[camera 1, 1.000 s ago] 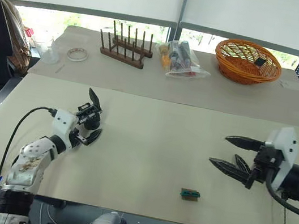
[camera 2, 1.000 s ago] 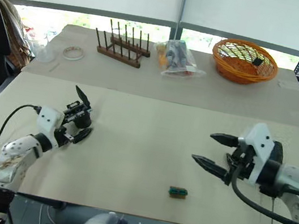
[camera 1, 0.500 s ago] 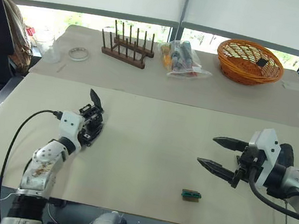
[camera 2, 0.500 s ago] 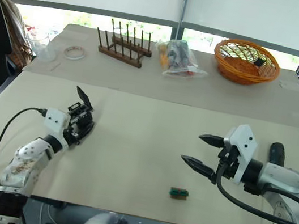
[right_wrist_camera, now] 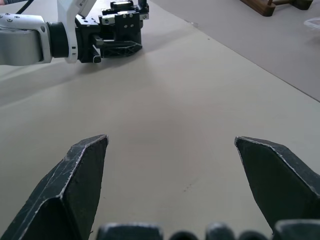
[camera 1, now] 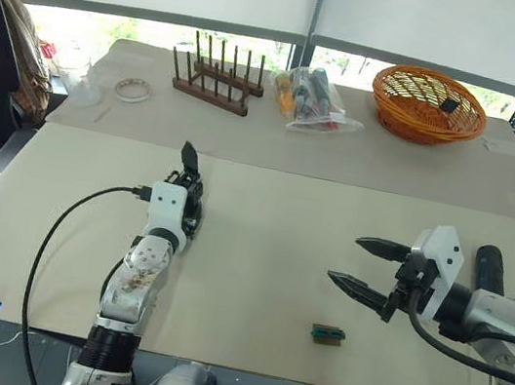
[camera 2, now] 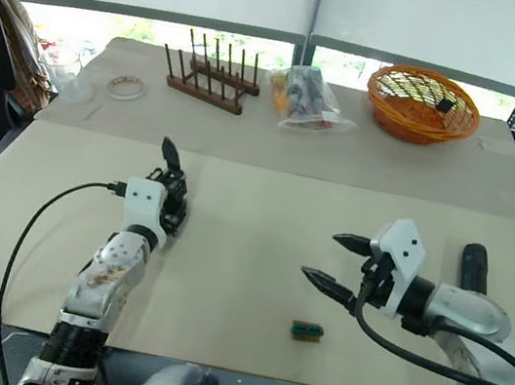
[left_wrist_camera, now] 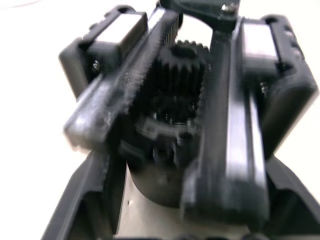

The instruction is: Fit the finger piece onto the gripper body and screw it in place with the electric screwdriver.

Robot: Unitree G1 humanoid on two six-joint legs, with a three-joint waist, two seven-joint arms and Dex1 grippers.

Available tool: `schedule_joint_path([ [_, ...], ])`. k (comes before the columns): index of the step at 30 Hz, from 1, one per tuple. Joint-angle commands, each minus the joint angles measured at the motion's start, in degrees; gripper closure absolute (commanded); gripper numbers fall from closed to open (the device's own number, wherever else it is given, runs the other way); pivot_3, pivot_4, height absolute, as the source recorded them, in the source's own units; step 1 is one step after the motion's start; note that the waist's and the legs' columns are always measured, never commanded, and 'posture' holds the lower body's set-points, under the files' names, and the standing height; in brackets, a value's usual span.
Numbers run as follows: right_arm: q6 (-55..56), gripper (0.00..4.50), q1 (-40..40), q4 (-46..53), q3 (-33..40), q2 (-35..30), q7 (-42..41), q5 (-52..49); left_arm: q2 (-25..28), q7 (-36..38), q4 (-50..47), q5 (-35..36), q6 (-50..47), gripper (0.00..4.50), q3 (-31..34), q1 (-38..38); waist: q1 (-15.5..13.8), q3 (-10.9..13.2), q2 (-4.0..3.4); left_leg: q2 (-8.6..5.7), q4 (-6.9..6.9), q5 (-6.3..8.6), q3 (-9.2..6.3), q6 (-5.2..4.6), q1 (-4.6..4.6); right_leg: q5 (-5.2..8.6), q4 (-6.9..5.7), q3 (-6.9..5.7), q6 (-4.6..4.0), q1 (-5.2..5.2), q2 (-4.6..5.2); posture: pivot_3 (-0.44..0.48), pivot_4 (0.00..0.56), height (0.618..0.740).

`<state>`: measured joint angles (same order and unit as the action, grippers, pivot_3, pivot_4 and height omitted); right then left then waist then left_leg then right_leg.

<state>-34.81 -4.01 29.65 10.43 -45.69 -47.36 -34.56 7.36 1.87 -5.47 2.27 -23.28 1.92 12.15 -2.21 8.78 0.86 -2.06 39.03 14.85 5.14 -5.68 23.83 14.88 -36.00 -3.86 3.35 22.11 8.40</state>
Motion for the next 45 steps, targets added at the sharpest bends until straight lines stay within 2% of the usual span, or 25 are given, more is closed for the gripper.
schedule_joint_path([
  [1, 1.39, 0.00, -0.63, 1.11, 0.95, -0.02, 0.14, 0.08, 3.00, 8.32, -2.50, 4.91, 0.30, 0.05, 1.19, -3.50, 0.03, -0.01, -0.02, -0.01, -0.01, 0.13, 0.00, 0.23, -0.01, 0.00, 0.01, 0.01, 0.00, 0.01, 0.01, 0.000, 0.150, 0.740],
  [5, 1.34, 0.00, -0.57, 1.11, 1.08, -0.06, 0.12, 0.07, 11.80, 21.57, -0.84, 10.00, 3.80, 0.05, 3.94, -5.37, 0.35, -0.02, -0.05, 0.05, -0.01, 0.13, 0.00, 0.25, -0.04, 0.00, 0.00, 0.00, -0.01, 0.05, 0.03, 0.000, 0.150, 0.740],
  [8, 1.40, 0.00, -1.14, 0.73, 0.81, -0.26, -0.30, 0.08, 20.53, 35.78, 8.62, 13.11, 10.69, 0.05, 5.59, -2.00, 0.60, -0.03, -0.07, 0.09, -0.02, 0.09, -0.01, 0.32, -0.09, 0.02, -0.02, -0.07, -0.04, 0.11, -0.02, 0.000, 0.150, 0.740],
  [10, 1.38, 0.00, -1.67, 0.46, 0.66, -0.35, -0.58, 0.03, 23.44, 40.68, 13.72, 13.11, 14.62, 0.05, 4.82, 0.47, 0.68, -0.02, -0.09, 0.08, -0.02, 0.07, -0.04, 0.37, -0.18, 0.03, -0.01, -0.17, -0.08, 0.16, -0.08, 0.000, 0.150, 0.740],
  [13, 1.18, 0.00, -2.83, 0.13, 0.24, -0.52, -0.96, -0.04, 25.77, 46.13, 21.49, 12.35, 18.90, 0.05, 3.70, 5.72, 0.40, -0.02, -0.08, -0.03, -0.02, 0.09, -0.04, 0.32, -0.18, 0.02, 0.00, -0.19, -0.07, 0.13, -0.02, 0.000, 0.150, 0.740],
  [18, 1.03, 0.00, -3.58, -0.23, -0.12, -0.61, -1.51, 0.14, 25.93, 53.96, 30.44, 10.64, 27.63, 0.05, 0.93, 10.88, 0.30, -0.01, -0.06, -0.09, -0.01, 0.04, -0.01, 0.16, -0.15, -0.03, 0.03, -0.23, 0.02, 0.09, -0.01, 0.000, 0.150, 0.740],
  [24, 0.99, 0.00, -2.99, 0.48, -0.21, -0.53, -1.45, 0.31, 24.24, 51.33, 44.10, 8.57, 33.41, 0.05, 1.78, 18.56, 0.28, -0.01, -0.05, -0.04, 0.02, -0.15, 0.04, -0.15, -0.11, -0.03, -0.08, -0.27, 0.02, 0.05, -0.03, 0.000, 0.150, 0.740],
  [29, 1.22, 0.00, -2.37, 0.78, -0.11, -0.41, -1.30, 0.58, 23.75, 52.12, 49.04, 7.72, 37.50, 0.05, 1.24, 21.14, 0.44, -0.01, -0.05, -0.05, 0.01, -0.16, 0.07, -0.19, -0.06, -0.04, -0.07, -0.28, 0.02, 0.05, -0.02, 0.000, 0.150, 0.740],
  [32, 1.40, 0.00, -2.10, 0.97, -0.27, -0.32, -1.23, 0.87, 23.04, 53.25, 50.52, 7.43, 38.79, 0.83, 0.64, 22.08, 0.44, -0.01, -0.05, -0.04, 0.02, -0.16, 0.07, -0.18, -0.06, -0.04, -0.10, -0.28, 0.02, 0.05, 0.00, 0.000, 0.150, 0.740],
  [33, 1.37, 0.00, -2.07, 1.07, -0.30, -0.28, -1.15, 0.89, 22.74, 53.81, 50.35, 7.38, 39.11, 1.29, 0.41, 22.04, 0.43, -0.01, -0.05, -0.03, 0.03, -0.16, 0.06, -0.18, -0.07, -0.04, -0.10, -0.28, 0.02, 0.05, 0.00, 0.000, 0.150, 0.740],
  [35, 1.28, 0.00, -1.82, 1.38, -0.16, -0.24, -0.97, 0.85, 21.92, 54.40, 48.59, 7.74, 38.55, 2.07, 0.31, 21.60, 0.40, -0.01, -0.05, -0.03, 0.04, -0.15, 0.06, -0.17, -0.07, -0.04, -0.11, -0.28, 0.02, 0.08, 0.01, 0.000, 0.150, 0.740],
  [36, 1.22, 0.00, -1.61, 1.58, -0.04, -0.24, -0.88, 0.81, 21.53, 54.49, 47.40, 8.01, 38.03, 2.17, 0.34, 21.32, 0.28, -0.01, -0.05, -0.04, 0.03, -0.15, 0.05, -0.17, -0.07, -0.04, -0.10, -0.29, 0.02, 0.09, 0.02, 0.000, 0.150, 0.740],
  [41, 0.48, 0.00, 1.09, 3.71, 1.15, -0.04, 0.26, 0.20, 18.90, 54.49, 36.57, 9.58, 32.68, 2.17, -0.54, 18.81, -0.06, 0.00, -0.04, -0.07, 0.04, -0.14, 0.04, -0.21, -0.02, -0.05, -0.05, -0.30, 0.04, 0.09, 0.05, 0.000, 0.150, 0.740],
  [45, 0.11, 0.00, 3.06, 5.08, 2.39, -0.10, 1.26, -0.43, 15.38, 51.71, 23.78, 10.34, 24.82, 2.17, -2.52, 16.48, -0.04, 0.01, -0.02, -0.07, 0.14, -0.13, 0.04, -0.21, 0.07, -0.07, -0.07, -0.27, 0.07, 0.05, 0.05, 0.000, 0.150, 0.740],
])
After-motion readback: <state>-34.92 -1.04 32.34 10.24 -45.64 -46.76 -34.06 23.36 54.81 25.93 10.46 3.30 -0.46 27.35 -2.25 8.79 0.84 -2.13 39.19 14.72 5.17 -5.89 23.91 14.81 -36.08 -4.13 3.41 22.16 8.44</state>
